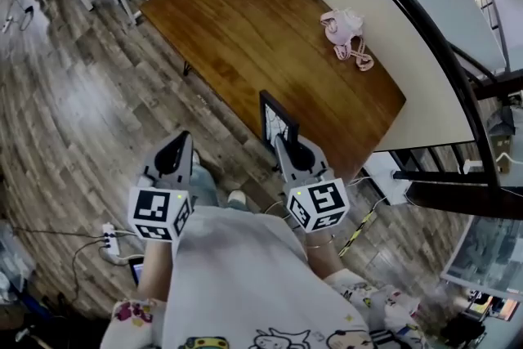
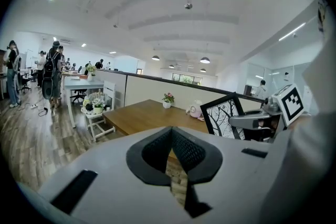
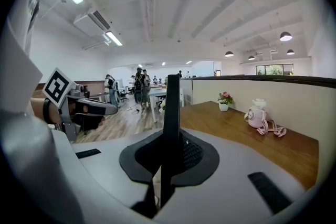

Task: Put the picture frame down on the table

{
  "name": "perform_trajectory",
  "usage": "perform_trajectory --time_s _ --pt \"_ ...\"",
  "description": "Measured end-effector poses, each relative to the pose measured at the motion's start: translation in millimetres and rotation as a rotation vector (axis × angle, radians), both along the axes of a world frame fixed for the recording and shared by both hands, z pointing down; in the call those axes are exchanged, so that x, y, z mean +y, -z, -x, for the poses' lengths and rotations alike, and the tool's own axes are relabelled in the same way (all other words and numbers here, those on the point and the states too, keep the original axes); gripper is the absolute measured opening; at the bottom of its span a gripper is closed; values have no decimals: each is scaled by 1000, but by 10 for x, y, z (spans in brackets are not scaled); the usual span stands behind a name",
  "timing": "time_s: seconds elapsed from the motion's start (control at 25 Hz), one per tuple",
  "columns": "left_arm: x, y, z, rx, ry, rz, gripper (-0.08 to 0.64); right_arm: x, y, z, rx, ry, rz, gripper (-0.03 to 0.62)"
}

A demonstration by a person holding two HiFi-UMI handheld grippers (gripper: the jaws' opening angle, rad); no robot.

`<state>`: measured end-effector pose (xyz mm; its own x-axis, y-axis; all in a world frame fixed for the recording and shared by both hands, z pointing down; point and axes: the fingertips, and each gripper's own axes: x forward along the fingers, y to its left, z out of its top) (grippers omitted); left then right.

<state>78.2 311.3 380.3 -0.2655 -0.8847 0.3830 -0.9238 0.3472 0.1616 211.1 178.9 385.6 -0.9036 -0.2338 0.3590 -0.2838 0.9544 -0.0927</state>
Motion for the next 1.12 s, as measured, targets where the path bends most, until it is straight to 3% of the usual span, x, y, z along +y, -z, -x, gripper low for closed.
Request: perform_trajectory --time_s 0.52,0.88,1.12 --pt "-440 20 1399 -9 -71 18 3 -466 -11 1043 36 -113 -6 21" --pt "-377 -29 1959 -3 -114 19 3 -434 -27 1471 56 -184 -11 21" --pt "-240 -88 2116 21 -147 30 3 -218 -69 1654 84 -208 -2 21"
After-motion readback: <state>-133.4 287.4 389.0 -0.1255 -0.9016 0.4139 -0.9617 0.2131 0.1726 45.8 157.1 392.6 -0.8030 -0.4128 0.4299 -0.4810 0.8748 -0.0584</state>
